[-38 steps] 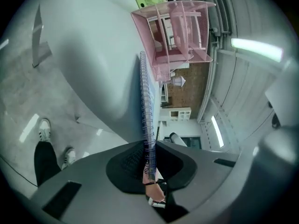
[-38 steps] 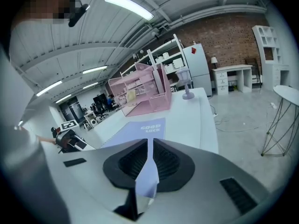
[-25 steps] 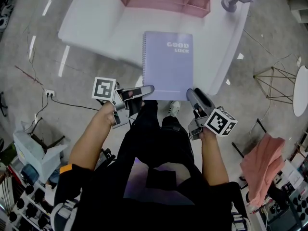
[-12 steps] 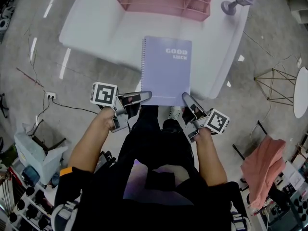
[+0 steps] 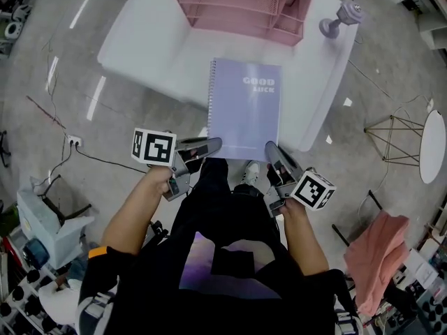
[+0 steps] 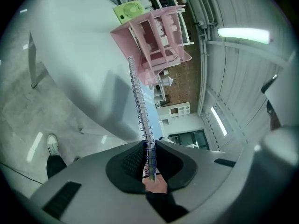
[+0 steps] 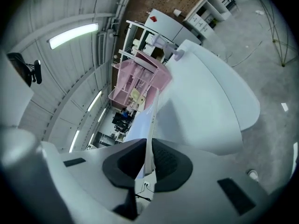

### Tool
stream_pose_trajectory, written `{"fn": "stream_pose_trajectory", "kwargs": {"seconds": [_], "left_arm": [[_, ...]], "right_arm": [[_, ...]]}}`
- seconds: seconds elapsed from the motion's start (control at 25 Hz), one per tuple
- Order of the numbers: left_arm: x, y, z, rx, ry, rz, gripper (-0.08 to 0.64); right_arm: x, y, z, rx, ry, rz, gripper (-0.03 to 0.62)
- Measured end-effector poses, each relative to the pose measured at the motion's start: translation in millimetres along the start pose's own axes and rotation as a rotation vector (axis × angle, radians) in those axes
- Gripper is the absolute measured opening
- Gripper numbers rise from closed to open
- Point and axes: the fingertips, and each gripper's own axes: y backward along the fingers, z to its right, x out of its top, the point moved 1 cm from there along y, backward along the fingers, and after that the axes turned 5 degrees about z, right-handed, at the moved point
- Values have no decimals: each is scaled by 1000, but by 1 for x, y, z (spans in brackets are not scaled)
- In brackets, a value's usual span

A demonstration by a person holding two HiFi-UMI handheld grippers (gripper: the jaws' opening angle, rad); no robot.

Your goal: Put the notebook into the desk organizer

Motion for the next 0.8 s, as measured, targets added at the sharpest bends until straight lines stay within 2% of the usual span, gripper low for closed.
{"fn": "stream_pose_trajectory", "kwargs": {"seconds": [0.2, 0.36, 0.6, 0.8], "left_arm": [[4, 21, 37, 14, -76, 73, 41], [13, 43, 68, 52, -157, 126, 44], [59, 68, 120, 90, -321, 192, 51], [97, 86, 152, 139, -448, 216, 57]], "right_arm": [[14, 12, -43, 23, 126, 9, 44], [31, 20, -86, 61, 224, 32, 44], [72, 14, -153, 110, 370, 104, 44], [97, 2, -197, 107, 435, 164, 44]]}}
